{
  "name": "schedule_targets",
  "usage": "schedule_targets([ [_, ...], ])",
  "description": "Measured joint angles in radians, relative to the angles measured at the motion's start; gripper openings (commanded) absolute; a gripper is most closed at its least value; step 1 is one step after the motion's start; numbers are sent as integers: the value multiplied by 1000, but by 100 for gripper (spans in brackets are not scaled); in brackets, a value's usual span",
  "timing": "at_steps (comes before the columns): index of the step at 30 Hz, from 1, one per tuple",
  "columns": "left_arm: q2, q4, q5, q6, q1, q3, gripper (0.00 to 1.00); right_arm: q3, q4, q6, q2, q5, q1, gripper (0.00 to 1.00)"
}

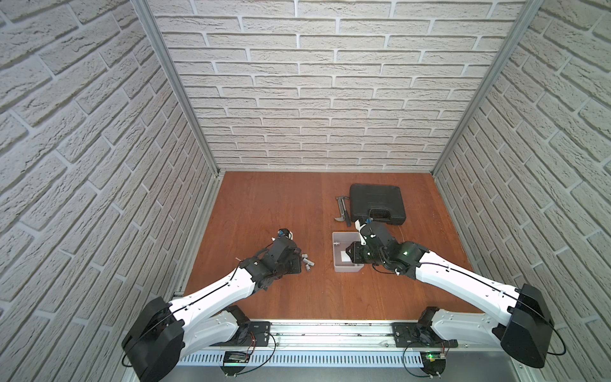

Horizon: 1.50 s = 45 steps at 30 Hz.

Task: Put the socket on the desktop into the storage box
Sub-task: Pick up the socket head at the center of the board, then place the socket head in the storage box.

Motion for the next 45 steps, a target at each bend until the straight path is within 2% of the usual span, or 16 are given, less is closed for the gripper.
schedule_targets([
  [5, -159, 211, 168, -38, 45, -104, 0, 0, 3, 0, 1, -2, -2, 26],
  [9, -228, 383, 282, -84, 50, -167, 0, 0, 5, 1, 1, -2, -2, 26],
  [14, -240, 549, 398, -124, 53, -188, 0, 0, 7, 4, 1, -2, -2, 24],
  [20, -220, 648, 469, -146, 53, -188, 0, 0, 11, 14, -2, 0, -2, 14],
  [25, -201, 660, 489, -142, 53, -187, 0, -2, 10, 22, -14, 16, -2, 3],
  [33, -132, 563, 470, -68, 13, -92, 0, -16, -19, 36, -33, 64, -9, 2],
  [38, -39, 462, 409, 0, -32, 10, 0, -29, -46, 52, -47, 103, -18, 2],
  [45, 158, 299, 259, 73, -93, 162, 0, -47, -93, 68, -100, 149, -46, 2],
])
